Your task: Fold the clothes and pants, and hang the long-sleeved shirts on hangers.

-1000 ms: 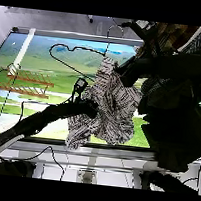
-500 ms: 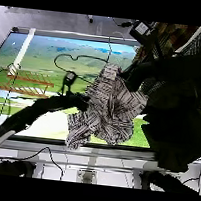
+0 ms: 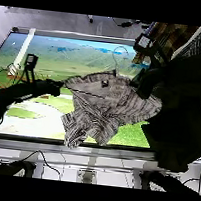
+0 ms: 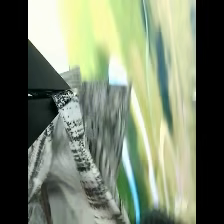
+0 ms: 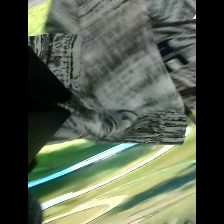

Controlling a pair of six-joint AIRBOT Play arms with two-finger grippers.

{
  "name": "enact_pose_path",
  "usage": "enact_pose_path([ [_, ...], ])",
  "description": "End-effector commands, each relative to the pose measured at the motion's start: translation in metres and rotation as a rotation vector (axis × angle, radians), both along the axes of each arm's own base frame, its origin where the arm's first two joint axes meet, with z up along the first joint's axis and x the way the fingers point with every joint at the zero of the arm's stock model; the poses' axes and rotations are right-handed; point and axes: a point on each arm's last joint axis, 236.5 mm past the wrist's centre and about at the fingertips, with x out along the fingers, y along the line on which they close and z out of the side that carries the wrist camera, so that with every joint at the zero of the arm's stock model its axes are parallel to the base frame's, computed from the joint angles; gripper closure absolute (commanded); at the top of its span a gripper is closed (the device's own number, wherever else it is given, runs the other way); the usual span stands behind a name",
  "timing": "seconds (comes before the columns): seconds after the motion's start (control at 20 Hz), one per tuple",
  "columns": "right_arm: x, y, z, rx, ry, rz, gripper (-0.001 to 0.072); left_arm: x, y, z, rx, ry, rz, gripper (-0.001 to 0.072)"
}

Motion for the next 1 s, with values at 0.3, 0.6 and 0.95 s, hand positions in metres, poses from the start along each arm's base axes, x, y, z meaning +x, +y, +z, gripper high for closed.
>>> enact_pose_path([
  [0.3,0.015,-0.018,-0.002,-0.039,-0.022,-0.099,0.0655,-0.03,-0.014,0.065,-0.083,-0.06,-0.086,0.0681],
  [0.6,0.036,-0.011,0.016,0.081,-0.067,-0.228,0.0655,-0.098,-0.083,0.107,-0.173,-0.07,-0.294,0.0681],
  [0.95,0.034,0.013,0.03,0.192,-0.073,-0.186,0.0655,-0.183,-0.203,0.065,-0.16,0.046,-0.642,0.0681],
])
